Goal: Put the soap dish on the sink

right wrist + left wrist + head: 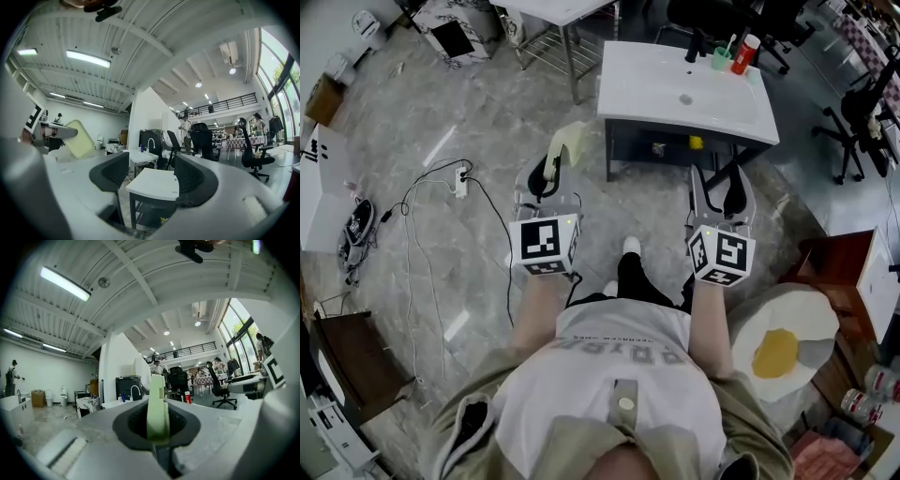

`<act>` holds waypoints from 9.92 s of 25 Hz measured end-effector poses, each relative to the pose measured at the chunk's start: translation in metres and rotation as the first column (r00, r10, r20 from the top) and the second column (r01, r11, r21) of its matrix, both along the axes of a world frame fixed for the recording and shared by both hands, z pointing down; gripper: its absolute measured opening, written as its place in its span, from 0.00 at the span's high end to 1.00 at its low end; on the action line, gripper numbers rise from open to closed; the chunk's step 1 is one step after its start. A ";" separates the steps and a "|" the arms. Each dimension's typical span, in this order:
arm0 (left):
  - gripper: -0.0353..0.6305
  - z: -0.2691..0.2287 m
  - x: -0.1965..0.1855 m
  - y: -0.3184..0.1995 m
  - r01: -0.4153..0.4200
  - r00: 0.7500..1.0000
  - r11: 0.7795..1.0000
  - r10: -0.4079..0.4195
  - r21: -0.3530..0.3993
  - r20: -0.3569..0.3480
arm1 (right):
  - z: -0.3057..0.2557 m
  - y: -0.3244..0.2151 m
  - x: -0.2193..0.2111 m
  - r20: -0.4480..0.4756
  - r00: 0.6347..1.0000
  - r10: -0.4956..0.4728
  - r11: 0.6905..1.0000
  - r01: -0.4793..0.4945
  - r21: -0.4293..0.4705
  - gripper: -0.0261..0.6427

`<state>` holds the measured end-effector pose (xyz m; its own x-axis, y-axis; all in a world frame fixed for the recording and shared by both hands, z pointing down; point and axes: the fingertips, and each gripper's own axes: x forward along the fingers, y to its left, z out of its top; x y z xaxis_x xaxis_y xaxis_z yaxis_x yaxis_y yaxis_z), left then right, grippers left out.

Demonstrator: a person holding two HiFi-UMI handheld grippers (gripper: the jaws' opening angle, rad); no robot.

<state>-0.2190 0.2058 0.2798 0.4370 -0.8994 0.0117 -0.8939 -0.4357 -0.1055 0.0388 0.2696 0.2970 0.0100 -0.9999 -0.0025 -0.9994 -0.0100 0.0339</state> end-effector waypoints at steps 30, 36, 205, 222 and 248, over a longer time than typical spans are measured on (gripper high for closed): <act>0.92 -0.017 0.090 -0.167 0.070 0.997 0.995 -0.071 0.068 0.010 | -0.003 -0.187 0.101 0.030 0.997 -0.068 0.997 0.066 0.050 0.52; 0.92 -0.010 0.098 -0.180 0.083 0.996 0.996 -0.084 0.038 0.028 | 0.011 -0.205 0.107 0.046 0.996 -0.079 0.997 0.079 -0.004 0.52; 0.40 0.247 0.249 -0.467 -0.471 0.795 0.631 0.607 -0.617 0.014 | 0.239 -0.545 0.084 0.917 0.399 0.002 0.794 0.556 -0.244 0.87; 0.40 0.313 0.252 -0.462 -0.394 0.511 0.517 0.811 -0.760 0.286 | 0.276 -0.553 0.088 0.882 0.467 0.061 0.762 0.549 -0.343 0.87; 0.40 0.359 0.249 -0.483 -0.307 0.294 0.326 0.926 -0.894 0.237 | 0.318 -0.580 0.091 0.772 0.604 0.197 0.710 0.455 -0.537 0.87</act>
